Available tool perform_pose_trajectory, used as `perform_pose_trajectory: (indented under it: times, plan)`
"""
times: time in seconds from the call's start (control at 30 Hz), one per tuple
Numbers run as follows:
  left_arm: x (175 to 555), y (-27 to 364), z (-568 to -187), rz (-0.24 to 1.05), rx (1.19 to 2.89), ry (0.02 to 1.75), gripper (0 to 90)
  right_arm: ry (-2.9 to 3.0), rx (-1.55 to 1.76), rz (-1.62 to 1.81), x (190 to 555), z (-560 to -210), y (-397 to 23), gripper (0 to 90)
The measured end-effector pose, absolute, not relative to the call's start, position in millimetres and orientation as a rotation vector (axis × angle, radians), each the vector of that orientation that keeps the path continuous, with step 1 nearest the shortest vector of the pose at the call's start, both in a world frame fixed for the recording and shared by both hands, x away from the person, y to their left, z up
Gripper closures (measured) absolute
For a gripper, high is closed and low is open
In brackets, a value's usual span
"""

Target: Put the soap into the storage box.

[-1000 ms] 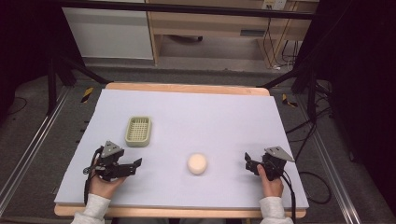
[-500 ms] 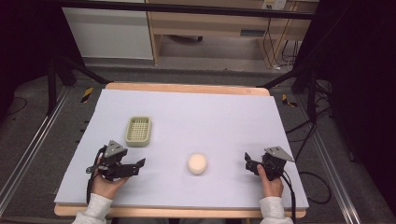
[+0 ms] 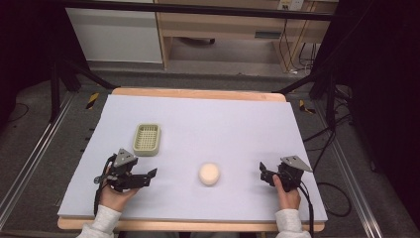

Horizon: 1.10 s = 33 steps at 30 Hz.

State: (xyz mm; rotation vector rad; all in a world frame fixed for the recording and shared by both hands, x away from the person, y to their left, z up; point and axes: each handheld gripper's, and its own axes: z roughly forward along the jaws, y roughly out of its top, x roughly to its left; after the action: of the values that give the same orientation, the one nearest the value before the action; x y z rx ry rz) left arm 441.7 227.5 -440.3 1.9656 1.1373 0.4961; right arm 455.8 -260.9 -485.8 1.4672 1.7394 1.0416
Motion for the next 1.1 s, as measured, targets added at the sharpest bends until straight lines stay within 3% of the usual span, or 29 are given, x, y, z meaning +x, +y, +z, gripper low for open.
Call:
perform_pose_trajectory:
  times: [1.1]
  plan:
    - [437, 200, -430, 0.493, 2.003, 1.037, 16.2, 1.742, 1.475, 1.045, 456, -486, -261, 3.3]
